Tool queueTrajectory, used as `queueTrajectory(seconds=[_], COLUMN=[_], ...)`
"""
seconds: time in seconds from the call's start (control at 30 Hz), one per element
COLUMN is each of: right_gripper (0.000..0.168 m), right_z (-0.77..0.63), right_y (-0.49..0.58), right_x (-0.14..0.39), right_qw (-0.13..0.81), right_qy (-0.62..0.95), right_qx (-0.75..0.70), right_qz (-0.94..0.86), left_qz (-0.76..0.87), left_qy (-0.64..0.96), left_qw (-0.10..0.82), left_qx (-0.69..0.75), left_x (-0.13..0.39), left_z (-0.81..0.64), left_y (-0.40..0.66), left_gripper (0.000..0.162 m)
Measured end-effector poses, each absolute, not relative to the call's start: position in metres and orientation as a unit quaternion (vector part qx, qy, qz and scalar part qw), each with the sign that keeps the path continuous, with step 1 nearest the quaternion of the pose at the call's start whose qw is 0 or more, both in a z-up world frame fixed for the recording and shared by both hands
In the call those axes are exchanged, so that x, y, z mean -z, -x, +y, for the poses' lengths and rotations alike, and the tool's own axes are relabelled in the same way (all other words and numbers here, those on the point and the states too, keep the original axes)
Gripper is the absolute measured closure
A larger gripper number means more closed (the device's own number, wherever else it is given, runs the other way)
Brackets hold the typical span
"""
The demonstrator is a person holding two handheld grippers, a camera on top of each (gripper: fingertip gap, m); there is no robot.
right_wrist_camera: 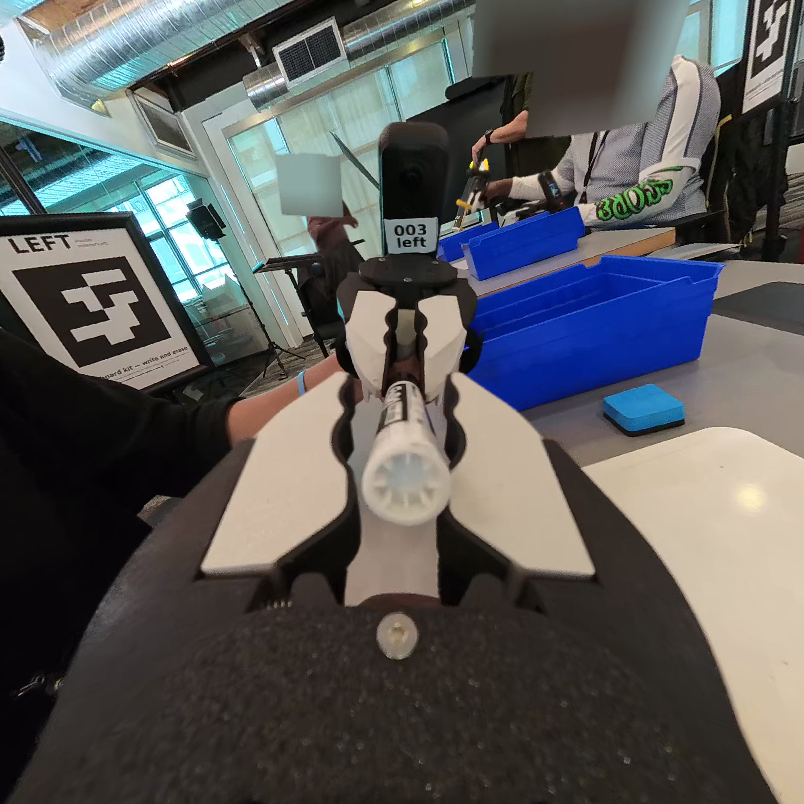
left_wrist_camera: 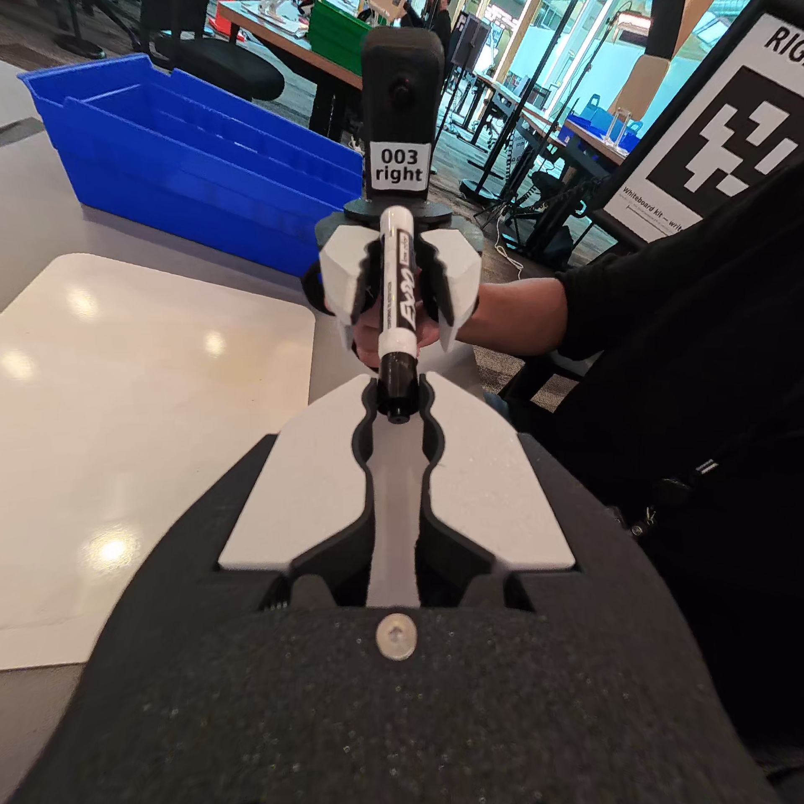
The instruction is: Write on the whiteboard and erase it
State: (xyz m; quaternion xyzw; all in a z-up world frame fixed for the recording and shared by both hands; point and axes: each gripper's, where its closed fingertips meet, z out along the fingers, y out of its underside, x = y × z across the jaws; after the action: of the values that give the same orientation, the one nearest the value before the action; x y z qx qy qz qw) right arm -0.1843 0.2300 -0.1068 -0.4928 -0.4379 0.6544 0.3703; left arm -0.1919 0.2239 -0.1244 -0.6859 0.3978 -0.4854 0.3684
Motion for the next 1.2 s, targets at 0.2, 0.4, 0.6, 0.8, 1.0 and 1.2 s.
queueTrajectory(seconds=[0.2, 0.4, 0.6, 0.8, 1.0, 1.2], right_gripper=[0.144, 0.149, 0.149, 0.148, 0.149, 0.15], right_z=[0.229, 0.233, 0.247, 0.241, 0.236, 0.222], right_y=[0.182, 0.175, 0.166, 0.17, 0.162, 0.162], right_x=[0.105, 0.103, 0.105, 0.107, 0.095, 0.074], right_qw=[0.367, 0.365, 0.377, 0.367, 0.35, 0.367], right_qy=[0.492, 0.502, 0.526, 0.537, 0.515, 0.494], right_qx=[-0.662, -0.656, -0.639, -0.631, -0.662, -0.658], right_qz=[-0.431, -0.429, -0.415, -0.422, -0.417, -0.433], left_qz=[0.396, 0.392, 0.403, 0.462, 0.48, 0.49], left_qy=[0.682, 0.684, 0.698, 0.711, 0.674, 0.633], left_qw=[0.367, 0.392, 0.446, 0.451, 0.475, 0.498], left_qx=[0.494, 0.474, 0.388, 0.28, 0.3, 0.333], left_x=[0.123, 0.121, 0.12, 0.139, 0.124, 0.102], left_z=[0.223, 0.227, 0.24, 0.241, 0.232, 0.217], left_y=[0.189, 0.183, 0.184, 0.171, 0.163, 0.164], left_gripper=[0.144, 0.14, 0.115, 0.142, 0.143, 0.143])
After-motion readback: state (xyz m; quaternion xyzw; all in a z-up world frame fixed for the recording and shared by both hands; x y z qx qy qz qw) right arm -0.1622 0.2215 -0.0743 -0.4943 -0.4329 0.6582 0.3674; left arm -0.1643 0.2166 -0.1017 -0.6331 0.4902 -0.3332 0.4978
